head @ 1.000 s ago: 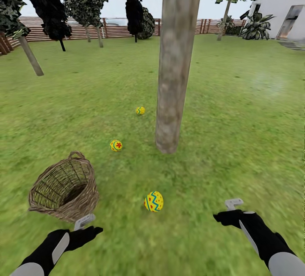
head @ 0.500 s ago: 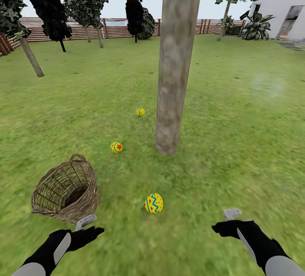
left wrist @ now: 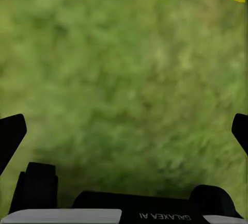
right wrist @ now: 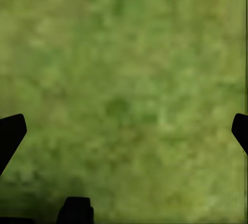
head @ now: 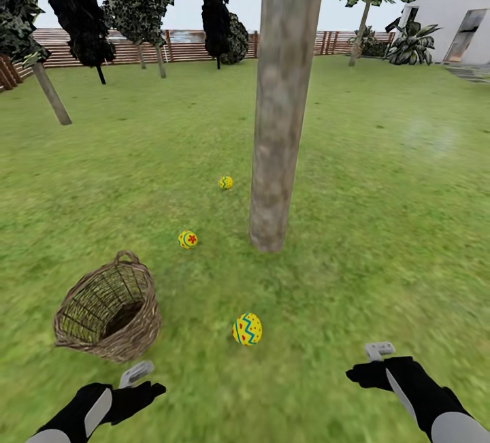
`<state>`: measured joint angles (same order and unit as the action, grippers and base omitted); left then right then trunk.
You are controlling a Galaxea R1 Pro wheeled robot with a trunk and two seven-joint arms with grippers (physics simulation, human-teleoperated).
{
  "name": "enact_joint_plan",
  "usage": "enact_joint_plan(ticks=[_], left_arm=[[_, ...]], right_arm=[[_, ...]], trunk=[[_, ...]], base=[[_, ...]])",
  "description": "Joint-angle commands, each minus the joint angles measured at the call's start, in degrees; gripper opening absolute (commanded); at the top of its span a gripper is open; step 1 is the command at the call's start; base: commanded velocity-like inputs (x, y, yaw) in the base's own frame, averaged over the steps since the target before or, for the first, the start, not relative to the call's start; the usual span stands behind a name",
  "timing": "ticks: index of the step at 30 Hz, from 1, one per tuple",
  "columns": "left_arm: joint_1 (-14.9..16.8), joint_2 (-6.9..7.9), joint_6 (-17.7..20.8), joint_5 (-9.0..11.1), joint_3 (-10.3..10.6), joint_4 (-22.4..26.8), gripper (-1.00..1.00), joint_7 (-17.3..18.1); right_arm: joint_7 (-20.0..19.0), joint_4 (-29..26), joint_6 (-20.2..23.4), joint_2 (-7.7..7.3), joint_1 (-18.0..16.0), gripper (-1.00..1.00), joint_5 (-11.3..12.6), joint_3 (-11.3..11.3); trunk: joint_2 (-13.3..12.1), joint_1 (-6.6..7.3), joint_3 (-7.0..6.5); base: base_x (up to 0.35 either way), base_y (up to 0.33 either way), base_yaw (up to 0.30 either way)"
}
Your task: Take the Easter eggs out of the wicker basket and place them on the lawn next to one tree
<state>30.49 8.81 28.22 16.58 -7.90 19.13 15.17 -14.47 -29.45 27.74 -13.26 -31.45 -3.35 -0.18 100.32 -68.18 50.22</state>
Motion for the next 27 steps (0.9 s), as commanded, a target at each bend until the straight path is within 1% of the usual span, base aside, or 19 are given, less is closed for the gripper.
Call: enact_joint_plan(ticks=[1, 4, 5, 7, 9, 12, 13, 16, 22, 23, 25, 26, 27], left_arm=[[0.01, 0.17, 0.36, 0.06, -0.46, 0.04, 1.00, -0.02], [0.01, 0.20, 0.01, -0.06, -0.35, -0.72, 1.00, -0.11], [0.01, 0.09, -0.66, -0.09, -0.29, -1.41, 1.00, -0.24], [0.01, -0.18, -3.34, -0.17, -0.26, -3.23, 1.00, -0.69], [0.01, -0.36, -4.61, -0.06, -0.27, -3.99, 1.00, -0.91], [0.01, -0.40, -5.14, 0.14, -0.39, -4.50, 1.00, -1.03], [0.01, -0.62, -5.26, 0.13, -0.37, -5.57, 1.00, -1.10], [0.01, -1.32, -5.28, 0.15, -0.43, -5.74, 1.00, -1.11], [0.01, -1.78, -5.28, 0.12, -0.39, -5.92, 1.00, -1.12], [0.01, -2.48, -5.30, 0.08, -0.37, -5.94, 1.00, -1.18], [0.01, -3.18, -5.38, 0.01, -0.36, -5.94, 1.00, -1.32], [0.01, -3.71, -5.48, -0.03, -0.34, -5.94, 1.00, -2.00], [0.01, -3.90, -5.50, -0.04, -0.33, -5.94, 1.00, -2.47]], right_arm=[[-0.35, 0.05, 0.14, -0.30, -0.01, 1.00, -0.51, -0.02], [-0.45, 0.14, 0.13, -0.48, -0.01, 1.00, -0.44, 0.04], [-0.39, 0.15, 0.13, -0.44, -0.01, 1.00, -0.50, -0.02], [-0.21, 0.17, 0.18, -0.17, -0.01, 1.00, -0.63, -0.12], [-0.09, 0.26, 0.23, -0.13, -0.01, 1.00, -0.61, -0.11], [-0.06, 0.41, 0.29, -0.09, -0.01, 1.00, -0.64, -0.15], [-0.03, 3.37, 0.40, 0.05, -0.01, 1.00, -1.62, -0.20], [-0.03, 4.28, 0.58, 0.02, -0.01, 1.00, -3.05, -0.10], [-0.09, 4.48, 0.65, 0.00, -0.01, 1.00, -3.54, -0.15], [-0.11, 4.48, 0.65, 0.00, -0.01, 1.00, -3.58, -0.17], [-0.11, 4.49, 0.65, -0.01, -0.01, 1.00, -3.59, -0.17], [-0.05, 4.49, 0.63, 0.01, -0.01, 1.00, -3.61, -0.17], [-0.01, 4.49, 0.61, 0.03, -0.01, 1.00, -3.60, -0.17]], trunk=[[-0.39, 0.23, -0.14], [-1.60, 0.89, -0.68], [-2.00, 1.11, -0.86], [-2.80, 1.55, -1.22], [-3.60, 1.99, -1.58], [-4.81, 2.65, -2.11], [-5.21, 2.87, -2.29], [-6.41, 3.53, -2.83], [-8.82, 4.84, -3.91], [-9.22, 5.06, -4.09], [-10.02, 5.50, -4.45], [-10.42, 5.72, -4.63], [-10.82, 5.94, -4.81]], base=[[0.000, 0.000, 0.000], [0.000, 0.000, 0.000], [0.000, 0.000, 0.000], [0.000, 0.000, 0.000], [0.000, 0.000, 0.000], [0.000, 0.000, 0.000], [0.000, 0.000, 0.000], [0.000, 0.000, 0.000], [0.000, 0.000, 0.000], [0.000, 0.000, 0.000], [0.000, 0.000, 0.000], [0.000, 0.000, 0.000], [0.000, 0.000, 0.000]])
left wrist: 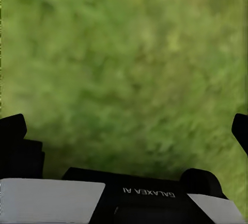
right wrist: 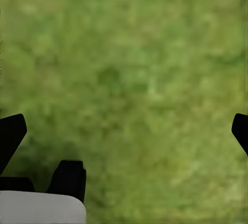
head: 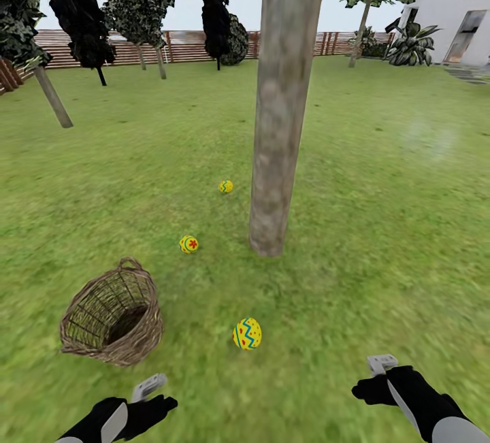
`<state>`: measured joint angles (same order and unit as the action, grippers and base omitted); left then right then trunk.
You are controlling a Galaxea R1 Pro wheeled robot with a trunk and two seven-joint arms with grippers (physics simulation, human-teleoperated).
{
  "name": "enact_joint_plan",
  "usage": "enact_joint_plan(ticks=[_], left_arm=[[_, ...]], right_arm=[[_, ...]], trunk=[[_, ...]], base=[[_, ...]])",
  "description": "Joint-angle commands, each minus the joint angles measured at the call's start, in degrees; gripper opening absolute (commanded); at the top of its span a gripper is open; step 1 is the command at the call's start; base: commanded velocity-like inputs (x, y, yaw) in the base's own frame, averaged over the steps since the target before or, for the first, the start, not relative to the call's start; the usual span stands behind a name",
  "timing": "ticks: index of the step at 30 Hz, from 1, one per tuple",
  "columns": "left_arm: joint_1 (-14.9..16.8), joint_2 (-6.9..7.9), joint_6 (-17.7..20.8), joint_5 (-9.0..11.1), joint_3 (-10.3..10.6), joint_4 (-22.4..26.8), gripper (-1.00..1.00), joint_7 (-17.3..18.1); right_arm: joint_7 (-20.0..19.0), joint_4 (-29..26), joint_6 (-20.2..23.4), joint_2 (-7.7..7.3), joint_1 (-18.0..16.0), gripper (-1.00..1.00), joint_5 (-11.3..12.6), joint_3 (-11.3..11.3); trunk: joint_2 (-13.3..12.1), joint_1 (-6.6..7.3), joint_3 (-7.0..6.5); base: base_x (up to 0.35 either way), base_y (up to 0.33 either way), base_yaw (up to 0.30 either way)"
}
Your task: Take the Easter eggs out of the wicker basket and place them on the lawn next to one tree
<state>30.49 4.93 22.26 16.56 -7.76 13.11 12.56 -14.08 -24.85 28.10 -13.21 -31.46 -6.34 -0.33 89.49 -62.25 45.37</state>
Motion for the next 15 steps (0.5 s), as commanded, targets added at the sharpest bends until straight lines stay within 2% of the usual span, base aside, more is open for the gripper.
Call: enact_joint_plan(ticks=[1, 8, 15], left_arm=[[0.01, -0.19, 0.44, -0.01, -0.47, 0.08, 1.00, -0.52], [0.01, -0.29, 0.53, 0.29, -0.63, 0.08, 1.00, -1.36], [0.01, -1.00, 0.75, 0.15, -0.59, -0.09, 1.00, -1.40]], right_arm=[[-0.37, -0.11, 0.22, 0.00, -0.01, 1.00, -0.64, -0.02], [-0.33, -0.10, 0.22, 0.21, -0.01, 1.00, -0.69, -0.09], [-0.33, -0.08, 0.22, 0.53, -0.01, 1.00, -0.77, -0.13]], trunk=[[-0.39, 0.23, -0.14], [-3.20, 1.77, -1.40], [-6.01, 3.30, -2.65]], base=[[0.000, 0.000, 0.000], [0.000, 0.000, 0.000], [0.000, 0.000, 0.000]])
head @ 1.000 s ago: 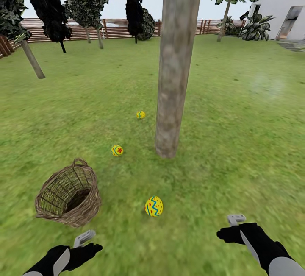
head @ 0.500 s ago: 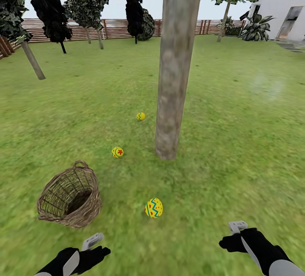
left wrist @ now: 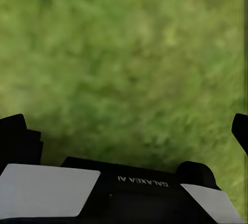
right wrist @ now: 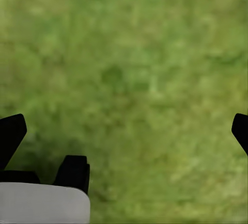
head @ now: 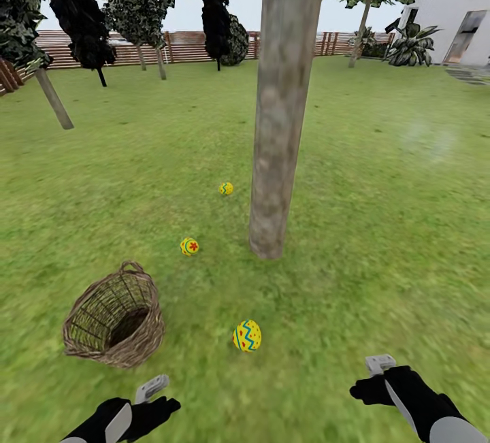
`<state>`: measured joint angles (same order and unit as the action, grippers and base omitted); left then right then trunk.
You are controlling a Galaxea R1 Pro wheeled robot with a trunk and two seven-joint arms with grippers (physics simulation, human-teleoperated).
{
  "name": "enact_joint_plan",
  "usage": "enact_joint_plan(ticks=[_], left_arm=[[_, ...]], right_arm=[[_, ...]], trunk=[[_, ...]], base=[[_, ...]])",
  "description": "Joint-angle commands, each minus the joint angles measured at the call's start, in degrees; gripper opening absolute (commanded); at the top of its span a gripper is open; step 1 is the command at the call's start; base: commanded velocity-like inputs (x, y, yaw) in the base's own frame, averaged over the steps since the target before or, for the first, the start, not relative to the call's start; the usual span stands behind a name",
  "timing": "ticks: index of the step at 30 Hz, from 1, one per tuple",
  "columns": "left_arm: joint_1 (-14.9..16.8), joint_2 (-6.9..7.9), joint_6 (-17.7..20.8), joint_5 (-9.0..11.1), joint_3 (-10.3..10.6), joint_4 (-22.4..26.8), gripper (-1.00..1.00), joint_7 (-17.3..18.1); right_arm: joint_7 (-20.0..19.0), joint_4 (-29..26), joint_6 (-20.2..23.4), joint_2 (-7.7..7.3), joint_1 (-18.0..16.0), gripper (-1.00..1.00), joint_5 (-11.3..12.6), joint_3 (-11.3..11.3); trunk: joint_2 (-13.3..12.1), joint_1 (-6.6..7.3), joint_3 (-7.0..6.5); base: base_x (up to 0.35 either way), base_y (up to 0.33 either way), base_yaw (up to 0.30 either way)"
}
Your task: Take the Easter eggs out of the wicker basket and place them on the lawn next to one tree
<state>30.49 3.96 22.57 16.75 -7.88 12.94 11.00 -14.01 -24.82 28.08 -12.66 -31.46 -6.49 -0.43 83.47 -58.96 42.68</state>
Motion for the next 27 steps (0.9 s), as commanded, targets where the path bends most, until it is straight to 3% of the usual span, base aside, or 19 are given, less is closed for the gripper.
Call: enact_joint_plan(ticks=[1, 11, 15, 17, 21, 24, 27], left_arm=[[0.01, -0.05, 0.40, -0.03, -0.47, -0.19, 1.00, 0.16], [0.01, -0.38, 0.18, -0.04, -0.40, -1.67, 1.00, 0.09], [0.01, -0.64, 0.06, -0.12, -0.39, -1.84, 1.00, -0.22], [0.01, -0.87, 0.03, -0.13, -0.39, -1.86, 1.00, -1.82], [0.01, -2.45, -1.32, -0.08, -0.45, -2.05, 1.00, -8.71], [0.01, -2.82, -1.94, -0.06, -0.52, -4.04, 1.00, -9.76], [0.01, -2.51, -1.71, 0.04, -0.59, -5.65, 1.00, -7.93]], right_arm=[[-0.40, -0.11, 0.25, 0.02, -0.01, 1.00, -0.62, -0.03], [-0.40, -0.07, 0.38, 0.17, -0.01, 1.00, -0.71, -0.13], [-0.04, 0.05, 0.62, 0.18, -0.01, 1.00, -0.61, -2.39], [0.32, 0.07, 0.69, 0.18, -0.01, 1.00, -0.57, -3.77], [0.69, 1.20, 0.77, 0.49, -0.01, 1.00, -0.48, -4.67], [0.68, 3.28, 0.79, 0.70, -0.01, 1.00, -0.39, -4.50], [0.71, 3.61, 1.09, 0.88, -0.01, 1.00, -0.38, -4.46]], trunk=[[-0.39, 0.23, -0.14], [-4.40, 2.42, -1.93], [-6.01, 3.30, -2.65], [-6.81, 3.74, -3.01], [-8.41, 4.62, -3.73], [-9.62, 5.28, -4.27], [-10.82, 5.94, -4.81]], base=[[0.000, 0.000, 0.000], [0.000, 0.000, 0.000], [0.000, 0.000, 0.000], [0.000, 0.000, 0.000], [0.000, 0.000, 0.000], [0.000, 0.000, 0.000], [0.000, 0.000, 0.000]])
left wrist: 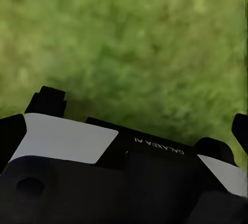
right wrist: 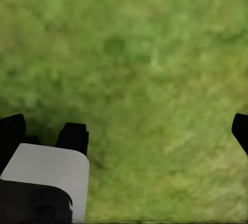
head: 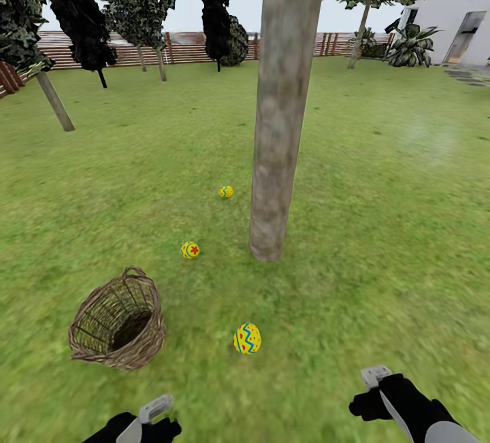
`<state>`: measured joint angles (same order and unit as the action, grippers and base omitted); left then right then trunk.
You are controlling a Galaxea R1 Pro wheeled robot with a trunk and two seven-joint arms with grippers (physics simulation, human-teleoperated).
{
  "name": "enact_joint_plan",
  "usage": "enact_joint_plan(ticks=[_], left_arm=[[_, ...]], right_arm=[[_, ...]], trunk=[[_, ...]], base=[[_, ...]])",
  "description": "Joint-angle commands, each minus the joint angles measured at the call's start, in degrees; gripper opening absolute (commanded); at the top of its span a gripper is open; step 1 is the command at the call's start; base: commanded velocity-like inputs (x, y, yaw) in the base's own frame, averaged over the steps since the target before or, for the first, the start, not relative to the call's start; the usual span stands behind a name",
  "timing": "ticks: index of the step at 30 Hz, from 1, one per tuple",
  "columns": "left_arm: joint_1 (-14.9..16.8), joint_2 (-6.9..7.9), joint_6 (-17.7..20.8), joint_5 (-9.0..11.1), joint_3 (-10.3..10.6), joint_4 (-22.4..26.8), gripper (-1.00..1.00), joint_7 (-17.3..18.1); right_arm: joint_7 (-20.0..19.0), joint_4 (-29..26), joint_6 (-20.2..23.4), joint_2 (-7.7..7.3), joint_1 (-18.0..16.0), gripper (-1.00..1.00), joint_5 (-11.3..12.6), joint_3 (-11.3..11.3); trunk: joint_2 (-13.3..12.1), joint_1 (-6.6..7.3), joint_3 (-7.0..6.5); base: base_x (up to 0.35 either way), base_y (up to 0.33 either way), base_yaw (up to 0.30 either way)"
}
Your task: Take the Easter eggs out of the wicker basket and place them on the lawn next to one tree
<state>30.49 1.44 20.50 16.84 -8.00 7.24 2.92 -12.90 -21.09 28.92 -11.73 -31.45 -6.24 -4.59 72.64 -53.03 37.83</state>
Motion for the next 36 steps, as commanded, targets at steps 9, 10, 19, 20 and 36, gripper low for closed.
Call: enact_joint_plan(ticks=[9, 10, 19, 20, 36], left_arm=[[0.01, 3.13, 0.02, 0.12, -0.52, -8.09, 1.00, 9.25], [0.01, 3.56, -0.06, 0.12, -0.52, -8.73, 1.00, 9.33], [-0.13, 4.37, -0.88, 0.21, -0.53, -10.28, 1.00, 2.98], [-0.18, 4.36, -1.38, 0.21, -0.53, -10.29, 1.00, 2.49], [-4.42, 4.00, -2.67, 0.21, -0.49, -10.32, 1.00, 1.21]], right_arm=[[4.43, 9.09, -3.72, 1.35, -0.01, 1.00, -0.56, -0.51], [4.51, 9.90, -4.40, 1.39, -0.01, 1.00, -0.58, -0.54], [4.66, 19.78, -12.01, 1.92, -0.01, 1.00, -0.69, -0.59], [4.67, 20.41, -12.43, 1.96, -0.01, 1.00, -0.69, -0.57], [4.73, 26.50, -16.94, 1.90, 2.19, 1.00, -0.70, -0.59]], trunk=[[-3.60, 1.98, -1.58], [-4.00, 2.20, -1.76], [-7.61, 4.18, -3.37], [-8.01, 4.40, -3.55], [-14.43, 7.91, -6.42]], base=[[0.000, 0.000, 0.000], [0.000, 0.000, 0.000], [0.000, 0.000, 0.000], [0.000, 0.000, 0.000], [0.000, 0.000, 0.000]])
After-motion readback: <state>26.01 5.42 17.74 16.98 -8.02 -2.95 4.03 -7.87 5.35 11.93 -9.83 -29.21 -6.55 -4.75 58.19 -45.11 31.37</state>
